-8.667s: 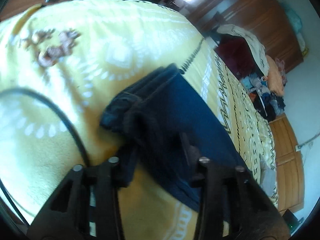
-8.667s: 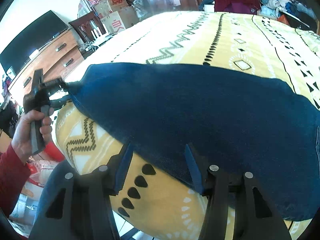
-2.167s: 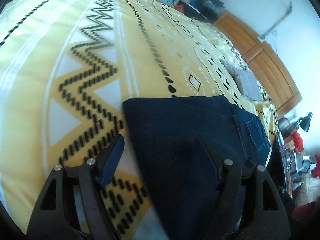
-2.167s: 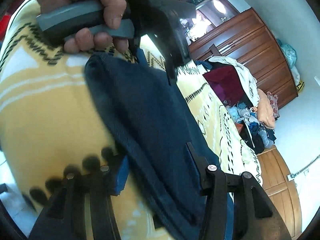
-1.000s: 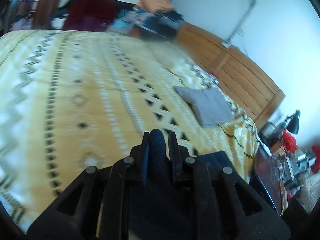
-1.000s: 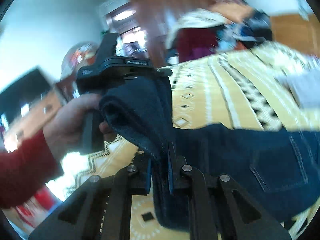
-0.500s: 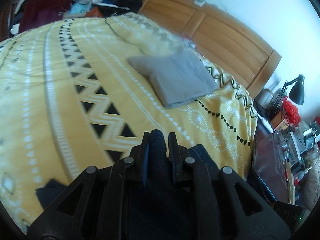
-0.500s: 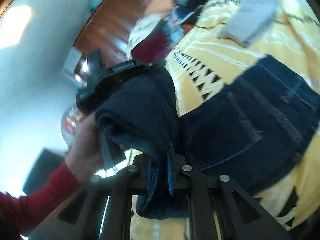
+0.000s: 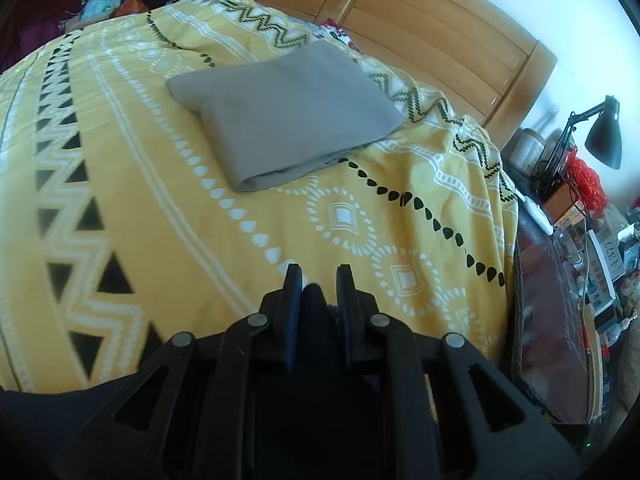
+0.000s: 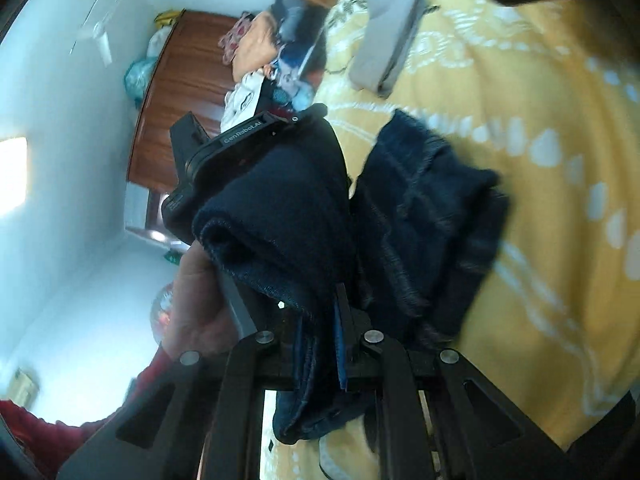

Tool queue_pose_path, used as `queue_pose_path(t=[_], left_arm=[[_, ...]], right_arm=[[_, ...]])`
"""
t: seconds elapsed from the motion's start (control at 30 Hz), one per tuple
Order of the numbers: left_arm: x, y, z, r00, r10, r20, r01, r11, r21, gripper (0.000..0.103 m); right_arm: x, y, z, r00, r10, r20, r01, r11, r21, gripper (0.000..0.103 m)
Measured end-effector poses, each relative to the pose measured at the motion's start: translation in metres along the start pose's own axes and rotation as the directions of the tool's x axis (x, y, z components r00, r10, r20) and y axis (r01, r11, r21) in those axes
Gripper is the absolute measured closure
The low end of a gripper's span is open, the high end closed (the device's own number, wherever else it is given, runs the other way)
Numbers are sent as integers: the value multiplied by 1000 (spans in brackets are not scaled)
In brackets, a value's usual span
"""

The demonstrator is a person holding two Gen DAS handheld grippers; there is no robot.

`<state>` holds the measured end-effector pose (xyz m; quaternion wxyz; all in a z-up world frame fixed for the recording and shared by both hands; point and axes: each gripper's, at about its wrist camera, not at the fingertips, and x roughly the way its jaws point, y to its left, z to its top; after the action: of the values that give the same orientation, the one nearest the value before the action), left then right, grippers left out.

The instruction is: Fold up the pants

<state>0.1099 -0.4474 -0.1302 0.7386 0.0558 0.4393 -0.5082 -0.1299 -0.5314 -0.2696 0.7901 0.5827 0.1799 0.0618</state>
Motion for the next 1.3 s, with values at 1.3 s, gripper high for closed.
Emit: queue_pose_path(t=[1.3], left_arm=[[-113,68,-111,991,126,35,-118,976,-181,92]], right_arm=[[-37,1,27,927,-353,128,363,930,-63,87]])
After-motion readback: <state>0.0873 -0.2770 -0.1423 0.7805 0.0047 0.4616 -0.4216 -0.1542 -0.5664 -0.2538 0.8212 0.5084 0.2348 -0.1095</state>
